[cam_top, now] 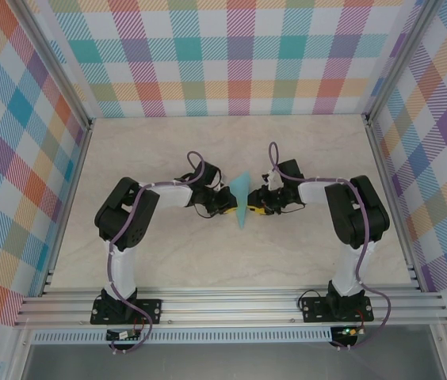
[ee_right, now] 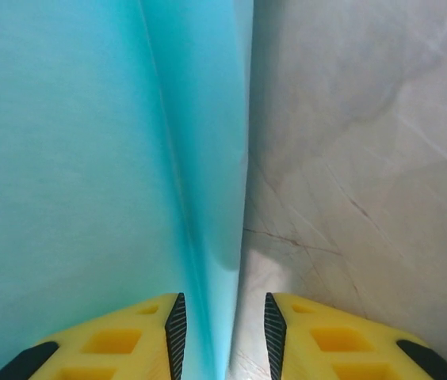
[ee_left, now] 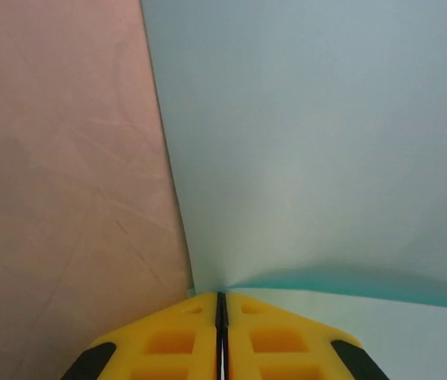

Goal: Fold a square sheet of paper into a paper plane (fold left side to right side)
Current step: Fold the wing for the fifth time at the center of the table.

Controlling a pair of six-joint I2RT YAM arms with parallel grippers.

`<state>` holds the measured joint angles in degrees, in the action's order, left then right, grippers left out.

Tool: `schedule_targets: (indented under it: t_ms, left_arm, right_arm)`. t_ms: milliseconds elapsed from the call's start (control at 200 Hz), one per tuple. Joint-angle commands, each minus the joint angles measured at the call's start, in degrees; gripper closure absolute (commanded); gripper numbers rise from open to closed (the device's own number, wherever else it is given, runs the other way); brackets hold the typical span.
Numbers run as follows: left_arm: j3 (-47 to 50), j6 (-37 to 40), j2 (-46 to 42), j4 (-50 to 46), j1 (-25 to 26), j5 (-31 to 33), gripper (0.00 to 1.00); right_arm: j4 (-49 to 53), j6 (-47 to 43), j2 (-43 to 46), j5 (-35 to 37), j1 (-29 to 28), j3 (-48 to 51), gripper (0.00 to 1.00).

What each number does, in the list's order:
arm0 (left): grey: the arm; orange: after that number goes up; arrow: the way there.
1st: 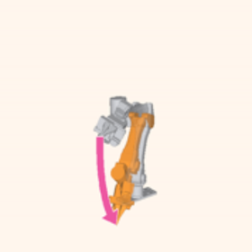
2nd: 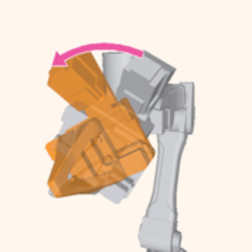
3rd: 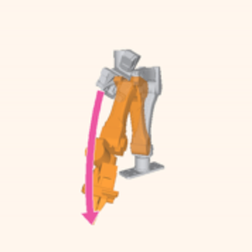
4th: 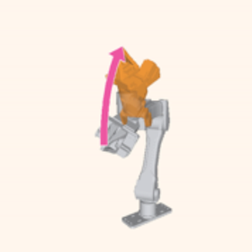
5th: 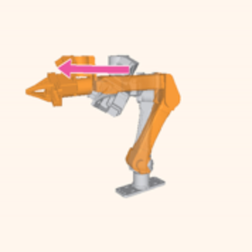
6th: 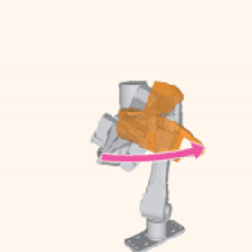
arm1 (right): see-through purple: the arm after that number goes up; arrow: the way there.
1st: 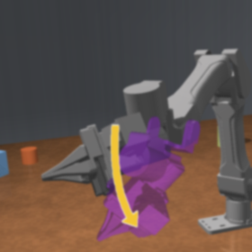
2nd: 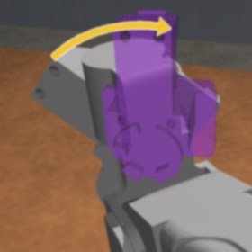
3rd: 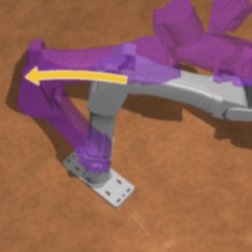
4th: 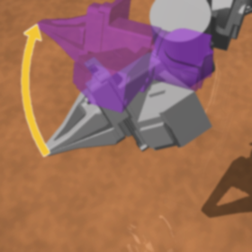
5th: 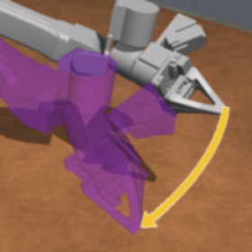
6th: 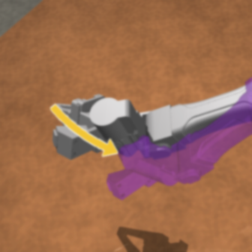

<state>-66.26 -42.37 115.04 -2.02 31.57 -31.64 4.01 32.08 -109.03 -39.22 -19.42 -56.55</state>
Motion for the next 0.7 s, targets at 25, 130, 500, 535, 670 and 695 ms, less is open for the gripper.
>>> schedule_targets:
  t_ms: [25,130,500,535,670,695]
  left_arm:
    - [-1.5,1.2,1.3,-1.1,-0.5,-0.1,0.92]
    - [-1.7,1.8,1.6,-1.6,-0.5,0.3,0.92]
    - [-2.2,2.5,2.4,-2.3,-0.4,0.8,0.93]
    - [-2.3,2.5,2.4,-2.4,-0.5,0.7,0.94]
    - [-2.5,2.6,2.7,-2.4,-0.4,0.8,0.94]
    - [-2.5,2.6,2.7,-2.4,-0.4,0.7,0.94]
  right_arm:
    - [2.3,-2.3,-0.5,-0.2,1.2,-4.1,0.66]
    - [3.6,-3.3,-1.6,-0.6,1.6,-6.6,0.66]
    - [5.0,-3.9,-6.1,-2.8,1.7,-12.3,0.63]
    - [4.8,-3.9,-6.2,-2.9,1.7,-12.4,0.62]
    - [4.6,-3.7,-7.2,-3.0,1.6,-13.4,0.60]
    - [4.9,-3.6,-7.6,-3.1,1.7,-13.8,0.60]
